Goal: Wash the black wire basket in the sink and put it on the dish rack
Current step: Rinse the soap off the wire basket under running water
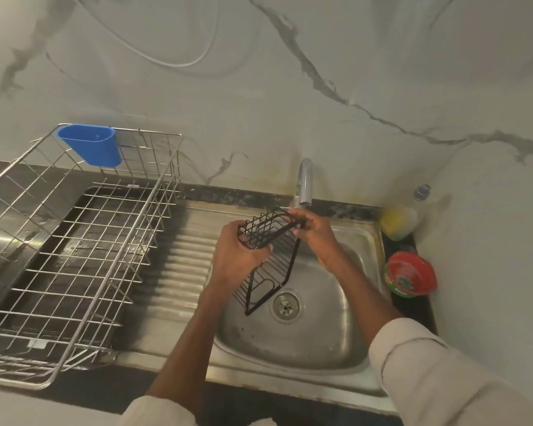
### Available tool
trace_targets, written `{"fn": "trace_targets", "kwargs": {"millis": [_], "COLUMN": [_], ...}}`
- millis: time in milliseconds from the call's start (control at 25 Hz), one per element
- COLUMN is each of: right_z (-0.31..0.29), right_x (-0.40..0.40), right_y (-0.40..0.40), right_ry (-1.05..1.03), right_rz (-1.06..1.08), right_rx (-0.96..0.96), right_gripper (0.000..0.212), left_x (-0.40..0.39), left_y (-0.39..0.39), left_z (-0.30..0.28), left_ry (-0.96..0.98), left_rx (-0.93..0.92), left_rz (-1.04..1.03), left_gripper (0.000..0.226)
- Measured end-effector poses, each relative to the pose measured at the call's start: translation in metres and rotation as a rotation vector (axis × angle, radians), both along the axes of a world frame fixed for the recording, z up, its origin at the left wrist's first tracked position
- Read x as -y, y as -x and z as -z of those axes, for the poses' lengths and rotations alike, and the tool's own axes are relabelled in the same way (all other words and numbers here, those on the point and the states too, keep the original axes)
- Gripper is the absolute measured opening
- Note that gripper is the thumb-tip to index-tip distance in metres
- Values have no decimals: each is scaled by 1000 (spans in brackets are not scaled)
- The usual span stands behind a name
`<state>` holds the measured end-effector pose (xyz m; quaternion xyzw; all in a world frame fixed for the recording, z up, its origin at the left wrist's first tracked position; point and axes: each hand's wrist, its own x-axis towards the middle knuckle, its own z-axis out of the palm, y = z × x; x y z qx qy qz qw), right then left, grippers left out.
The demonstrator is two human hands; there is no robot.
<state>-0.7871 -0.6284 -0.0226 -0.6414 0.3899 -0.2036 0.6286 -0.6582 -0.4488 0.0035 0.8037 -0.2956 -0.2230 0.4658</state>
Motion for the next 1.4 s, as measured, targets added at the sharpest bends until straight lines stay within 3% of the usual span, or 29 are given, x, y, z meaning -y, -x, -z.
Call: {"fn": "trace_targets", "kwargs": {"millis": [160,280,360,480,640,800,960,1160,1280,1400], "right_z": [18,48,68,81,74,66,62,53,47,39], "right_x": [-15,-31,-47,-64,-68,-74,-73,-66,-57,-50], "right_y": [21,45,60,66,45,17,11,34,59,85], "right_ry": [-39,-106,-267,-561,-748,-682,-605,-468,-317,-189], "right_rz": [104,216,242,261,207,172,168,235,334,417], "right_rx": [-35,-178,-223,-152,78,78,50,2,-84,-153], "right_gripper": [37,42,55,65,40,35,33,29,30,38], "left_x": [-3,-2,0,1,-1,-11,-18,-29,-31,-20], "left_y": [6,7,9,14,14,2,4,5,2,8], "left_z": [15,18,15,6,-13,-22,-25,-14,15,53], "left_ry": [101,230,323,402,380,354,324,307,153,10], "left_rx": [-272,-554,-733,-850,-767,-573,-513,-677,-676,-742], "left_rz": [-242,-434,-518,-601,-586,-535,-492,-450,-367,-317], "left_gripper": [77,88,90,75,72,88,91,74,45,35]}}
